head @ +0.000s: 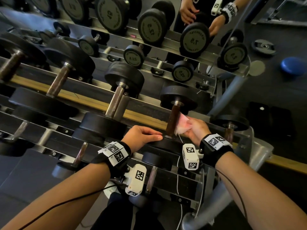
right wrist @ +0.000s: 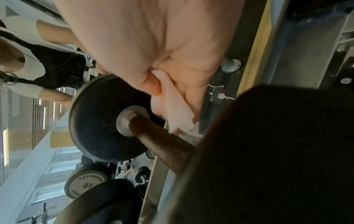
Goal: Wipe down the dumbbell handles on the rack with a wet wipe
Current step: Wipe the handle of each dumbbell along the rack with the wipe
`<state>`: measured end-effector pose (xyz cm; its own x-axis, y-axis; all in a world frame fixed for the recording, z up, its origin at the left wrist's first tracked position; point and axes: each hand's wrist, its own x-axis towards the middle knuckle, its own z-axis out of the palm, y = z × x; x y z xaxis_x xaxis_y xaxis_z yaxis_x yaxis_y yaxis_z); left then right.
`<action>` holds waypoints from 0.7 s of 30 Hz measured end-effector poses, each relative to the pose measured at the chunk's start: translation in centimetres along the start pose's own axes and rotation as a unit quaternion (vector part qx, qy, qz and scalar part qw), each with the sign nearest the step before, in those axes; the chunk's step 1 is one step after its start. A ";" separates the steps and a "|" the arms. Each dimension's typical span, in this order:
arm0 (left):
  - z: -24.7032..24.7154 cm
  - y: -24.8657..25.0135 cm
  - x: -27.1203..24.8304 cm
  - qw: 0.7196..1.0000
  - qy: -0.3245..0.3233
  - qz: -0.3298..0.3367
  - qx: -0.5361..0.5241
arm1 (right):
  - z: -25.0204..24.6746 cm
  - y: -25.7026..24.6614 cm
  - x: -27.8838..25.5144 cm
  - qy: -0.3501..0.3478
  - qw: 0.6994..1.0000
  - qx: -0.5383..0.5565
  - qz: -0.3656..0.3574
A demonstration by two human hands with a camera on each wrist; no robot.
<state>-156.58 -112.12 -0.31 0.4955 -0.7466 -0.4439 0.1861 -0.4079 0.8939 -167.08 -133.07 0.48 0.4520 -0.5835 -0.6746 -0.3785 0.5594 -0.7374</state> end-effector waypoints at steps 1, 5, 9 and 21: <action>0.0 0.1 0.0 1.000 -0.001 -0.002 0.001 | 0.4 -0.2 0.0 -0.021 1.000 0.001 0.000; 0.0 0.3 -0.3 1.000 0.002 -0.002 0.003 | 0.9 -0.6 -0.2 -0.064 0.998 0.013 0.006; 0.2 0.5 -0.4 1.000 0.004 -0.003 -0.007 | 0.4 -0.1 -0.4 -0.079 0.997 0.009 -0.018; 0.2 0.5 -0.5 1.000 0.007 0.003 0.003 | -1.0 -0.7 0.2 -0.070 0.997 -0.006 -0.040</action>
<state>-156.92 -112.04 0.36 0.5077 -0.7424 -0.4370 0.1777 -0.4061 0.8964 -167.51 -134.13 0.79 0.5883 -0.5378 -0.6039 -0.3469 0.5068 -0.7892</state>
